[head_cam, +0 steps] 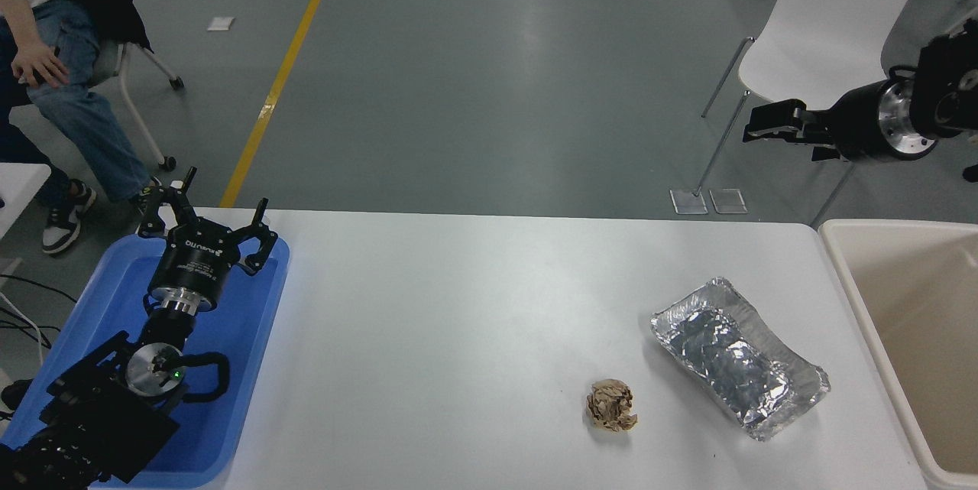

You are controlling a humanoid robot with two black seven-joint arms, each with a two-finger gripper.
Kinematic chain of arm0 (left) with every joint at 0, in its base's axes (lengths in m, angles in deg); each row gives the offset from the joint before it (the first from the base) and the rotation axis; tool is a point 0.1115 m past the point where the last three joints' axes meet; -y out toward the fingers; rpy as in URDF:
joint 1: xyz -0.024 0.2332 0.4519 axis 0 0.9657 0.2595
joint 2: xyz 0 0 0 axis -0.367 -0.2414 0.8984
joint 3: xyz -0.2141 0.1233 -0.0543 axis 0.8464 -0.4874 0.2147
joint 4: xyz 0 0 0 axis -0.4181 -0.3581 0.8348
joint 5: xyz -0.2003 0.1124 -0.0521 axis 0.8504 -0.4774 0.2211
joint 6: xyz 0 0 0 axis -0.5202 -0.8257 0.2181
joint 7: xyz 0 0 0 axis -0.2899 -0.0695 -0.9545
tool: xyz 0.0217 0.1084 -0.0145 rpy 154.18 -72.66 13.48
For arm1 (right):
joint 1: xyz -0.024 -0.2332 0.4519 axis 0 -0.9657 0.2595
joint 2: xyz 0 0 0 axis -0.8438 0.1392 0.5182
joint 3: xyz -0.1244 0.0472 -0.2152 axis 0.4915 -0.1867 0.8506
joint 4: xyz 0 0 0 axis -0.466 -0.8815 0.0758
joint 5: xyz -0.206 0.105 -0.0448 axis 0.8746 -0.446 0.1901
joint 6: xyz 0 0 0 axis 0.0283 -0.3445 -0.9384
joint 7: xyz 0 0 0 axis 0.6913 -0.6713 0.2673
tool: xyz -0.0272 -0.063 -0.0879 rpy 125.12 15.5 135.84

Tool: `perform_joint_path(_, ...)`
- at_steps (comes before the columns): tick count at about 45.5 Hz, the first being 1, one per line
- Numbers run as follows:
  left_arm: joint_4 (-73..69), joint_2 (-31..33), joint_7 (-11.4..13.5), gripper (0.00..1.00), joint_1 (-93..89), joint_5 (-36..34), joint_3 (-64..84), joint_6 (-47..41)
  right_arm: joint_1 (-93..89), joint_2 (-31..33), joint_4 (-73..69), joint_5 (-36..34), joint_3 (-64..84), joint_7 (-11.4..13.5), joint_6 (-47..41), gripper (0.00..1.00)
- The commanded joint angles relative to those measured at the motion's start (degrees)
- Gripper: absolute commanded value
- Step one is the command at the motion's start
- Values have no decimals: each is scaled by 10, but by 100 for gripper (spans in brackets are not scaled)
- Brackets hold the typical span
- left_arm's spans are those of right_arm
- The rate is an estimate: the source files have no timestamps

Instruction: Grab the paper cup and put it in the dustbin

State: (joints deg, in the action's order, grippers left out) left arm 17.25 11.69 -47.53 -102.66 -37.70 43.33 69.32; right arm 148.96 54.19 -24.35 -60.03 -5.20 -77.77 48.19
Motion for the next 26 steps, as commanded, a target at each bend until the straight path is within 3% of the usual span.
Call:
perform_joint_path(1,1,0,0,100,0,0,0,0,60,-3,-78,42,23,1,-87,100)
perform_joint_path(15,0,0,0,100,0,0,-1,0,94,-9,-113,54,31,1,-153,100)
perform_joint_path(26,0,0,0,100,0,0,0,0,94,-28,-112,54,30,2,-157,100)
